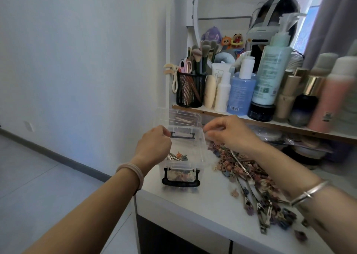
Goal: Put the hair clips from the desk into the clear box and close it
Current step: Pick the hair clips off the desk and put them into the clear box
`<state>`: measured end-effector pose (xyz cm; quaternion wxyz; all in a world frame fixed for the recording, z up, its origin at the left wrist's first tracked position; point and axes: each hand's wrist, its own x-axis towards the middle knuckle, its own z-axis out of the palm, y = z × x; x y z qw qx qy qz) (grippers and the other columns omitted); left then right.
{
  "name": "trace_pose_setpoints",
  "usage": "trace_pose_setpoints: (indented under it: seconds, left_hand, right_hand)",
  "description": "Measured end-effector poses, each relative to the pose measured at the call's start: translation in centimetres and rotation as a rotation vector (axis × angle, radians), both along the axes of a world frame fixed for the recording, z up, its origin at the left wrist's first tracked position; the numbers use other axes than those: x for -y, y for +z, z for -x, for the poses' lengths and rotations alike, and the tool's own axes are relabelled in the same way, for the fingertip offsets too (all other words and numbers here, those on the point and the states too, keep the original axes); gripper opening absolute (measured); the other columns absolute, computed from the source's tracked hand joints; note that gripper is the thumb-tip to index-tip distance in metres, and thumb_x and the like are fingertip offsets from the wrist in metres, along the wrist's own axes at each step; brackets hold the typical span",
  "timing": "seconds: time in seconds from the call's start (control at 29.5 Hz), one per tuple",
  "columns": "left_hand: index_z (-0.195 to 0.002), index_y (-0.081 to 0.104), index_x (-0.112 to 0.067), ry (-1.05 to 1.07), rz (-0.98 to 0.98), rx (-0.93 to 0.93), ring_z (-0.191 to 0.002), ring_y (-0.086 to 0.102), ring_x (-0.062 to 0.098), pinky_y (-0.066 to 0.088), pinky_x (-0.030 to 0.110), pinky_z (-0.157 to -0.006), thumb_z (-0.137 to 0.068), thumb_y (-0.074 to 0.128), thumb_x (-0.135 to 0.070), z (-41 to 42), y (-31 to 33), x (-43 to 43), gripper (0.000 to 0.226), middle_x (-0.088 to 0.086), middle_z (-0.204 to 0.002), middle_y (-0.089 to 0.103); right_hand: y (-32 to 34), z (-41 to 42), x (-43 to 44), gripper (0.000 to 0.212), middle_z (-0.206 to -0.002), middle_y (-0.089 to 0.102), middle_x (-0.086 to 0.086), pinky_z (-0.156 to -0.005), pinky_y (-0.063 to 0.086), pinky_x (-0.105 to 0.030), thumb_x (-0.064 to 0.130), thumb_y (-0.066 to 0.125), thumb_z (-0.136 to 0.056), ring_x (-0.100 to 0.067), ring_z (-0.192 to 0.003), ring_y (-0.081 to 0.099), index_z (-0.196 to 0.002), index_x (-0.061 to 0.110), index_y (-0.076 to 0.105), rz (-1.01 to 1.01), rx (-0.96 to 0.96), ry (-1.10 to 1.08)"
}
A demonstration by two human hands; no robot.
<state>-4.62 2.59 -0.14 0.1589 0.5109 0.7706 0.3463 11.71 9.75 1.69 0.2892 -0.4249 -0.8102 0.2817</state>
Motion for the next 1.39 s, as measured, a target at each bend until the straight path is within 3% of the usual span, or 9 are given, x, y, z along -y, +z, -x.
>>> trace_pose_setpoints:
  seconds: [0.2, 0.34, 0.44, 0.64, 0.74, 0.85, 1.02, 1.25, 1.39]
  left_hand:
    - [-0.121, 0.054, -0.014, 0.0, -0.004, -0.008, -0.108, 0.055, 0.028, 0.045, 0.038, -0.096, -0.091, 0.033, -0.006, -0.2, 0.0, -0.1, 0.037, 0.008, -0.128, 0.054]
    - [-0.12, 0.054, -0.015, -0.001, -0.007, -0.005, -0.106, 0.055, 0.028, 0.045, 0.037, -0.092, -0.091, 0.034, -0.006, -0.2, -0.1, -0.3, 0.037, 0.007, -0.124, 0.056]
    - [-0.12, 0.054, -0.015, -0.001, -0.001, -0.009, -0.105, 0.056, 0.028, 0.044, 0.037, -0.092, -0.091, 0.034, -0.006, -0.1, -0.2, -0.3, 0.037, 0.007, -0.124, 0.057]
    - [-0.121, 0.054, -0.014, -0.008, -0.001, -0.011, -0.106, 0.056, 0.028, 0.044, 0.037, -0.093, -0.091, 0.033, -0.006, -0.1, -0.1, -0.1, 0.037, 0.007, -0.125, 0.057]
    - [-0.12, 0.054, -0.014, -0.008, 0.001, -0.01, -0.106, 0.056, 0.027, 0.043, 0.036, -0.092, -0.091, 0.033, -0.006, -0.1, -0.1, -0.1, 0.037, 0.008, -0.125, 0.057]
    - [-0.12, 0.054, -0.014, -0.005, 0.002, -0.009, -0.107, 0.055, 0.028, 0.044, 0.037, -0.093, -0.091, 0.033, -0.006, -0.1, 0.0, 0.0, 0.037, 0.008, -0.125, 0.057]
    - [-0.12, 0.054, -0.014, -0.008, 0.006, -0.01, -0.107, 0.055, 0.028, 0.046, 0.041, -0.096, -0.091, 0.034, -0.006, -0.3, 0.0, -0.2, 0.036, 0.008, -0.127, 0.055]
    - [-0.119, 0.055, -0.014, -0.003, -0.002, 0.0, -0.106, 0.056, 0.029, 0.046, 0.039, -0.094, -0.09, 0.034, -0.005, -0.5, 0.1, -0.2, 0.037, 0.01, -0.121, 0.058]
    - [-0.12, 0.054, -0.013, -0.002, -0.006, -0.005, -0.105, 0.056, 0.029, 0.045, 0.038, -0.091, -0.091, 0.033, -0.005, -0.5, 0.1, -0.2, 0.037, 0.008, -0.125, 0.056]
  right_hand:
    - [-4.3, -0.9, -0.7, 0.025, -0.107, 0.067, -0.001, -0.084, 0.046, -0.024, 0.017, 0.061, -0.083, -0.015, -0.098, 0.059, -0.107, 0.016, 0.068, -0.104, 0.704, 0.119]
    - [-4.4, -0.4, -0.8, 0.018, -0.065, 0.051, 0.013, -0.055, 0.034, -0.013, 0.007, 0.055, -0.084, -0.008, -0.068, 0.048, -0.086, 0.014, 0.07, -0.163, 0.715, 0.161]
    - [-4.4, -0.2, -0.8, 0.042, -0.056, 0.038, 0.017, -0.048, 0.026, -0.01, 0.006, 0.053, -0.084, 0.003, -0.054, 0.036, -0.052, 0.03, 0.044, -0.195, 0.735, 0.183]
    - [-4.8, -0.2, -1.2, 0.048, -0.057, 0.035, 0.014, -0.048, 0.026, -0.014, 0.002, 0.048, -0.085, -0.014, -0.068, 0.044, -0.051, 0.031, 0.032, -0.262, 0.745, 0.168]
    - [-4.8, -0.3, -0.9, 0.036, -0.075, 0.06, 0.006, -0.062, 0.038, -0.018, 0.001, 0.05, -0.085, -0.016, -0.08, 0.055, -0.06, 0.027, 0.056, -0.23, 0.702, 0.141]
    - [-3.1, -0.3, -1.0, 0.021, -0.097, 0.069, 0.002, -0.075, 0.043, -0.016, 0.004, 0.058, -0.086, -0.011, -0.087, 0.062, -0.099, 0.014, 0.072, -0.214, 0.405, 0.008]
    - [1.3, 0.9, 0.4, 0.017, -0.076, 0.063, 0.012, -0.061, 0.046, -0.005, 0.011, 0.068, -0.081, 0.003, -0.069, 0.057, -0.098, 0.012, 0.071, -0.006, -0.139, 0.066]
    - [0.0, 0.4, -0.8, 0.021, -0.101, 0.066, 0.001, -0.088, 0.049, -0.027, 0.014, 0.06, -0.088, -0.01, -0.09, 0.061, -0.107, 0.015, 0.068, 0.01, 0.006, -0.018]
    - [-4.0, -0.7, -1.8, 0.021, -0.113, 0.066, -0.008, -0.078, 0.04, -0.023, 0.015, 0.052, -0.09, -0.014, -0.09, 0.054, -0.104, 0.013, 0.067, -0.045, 0.551, 0.029]
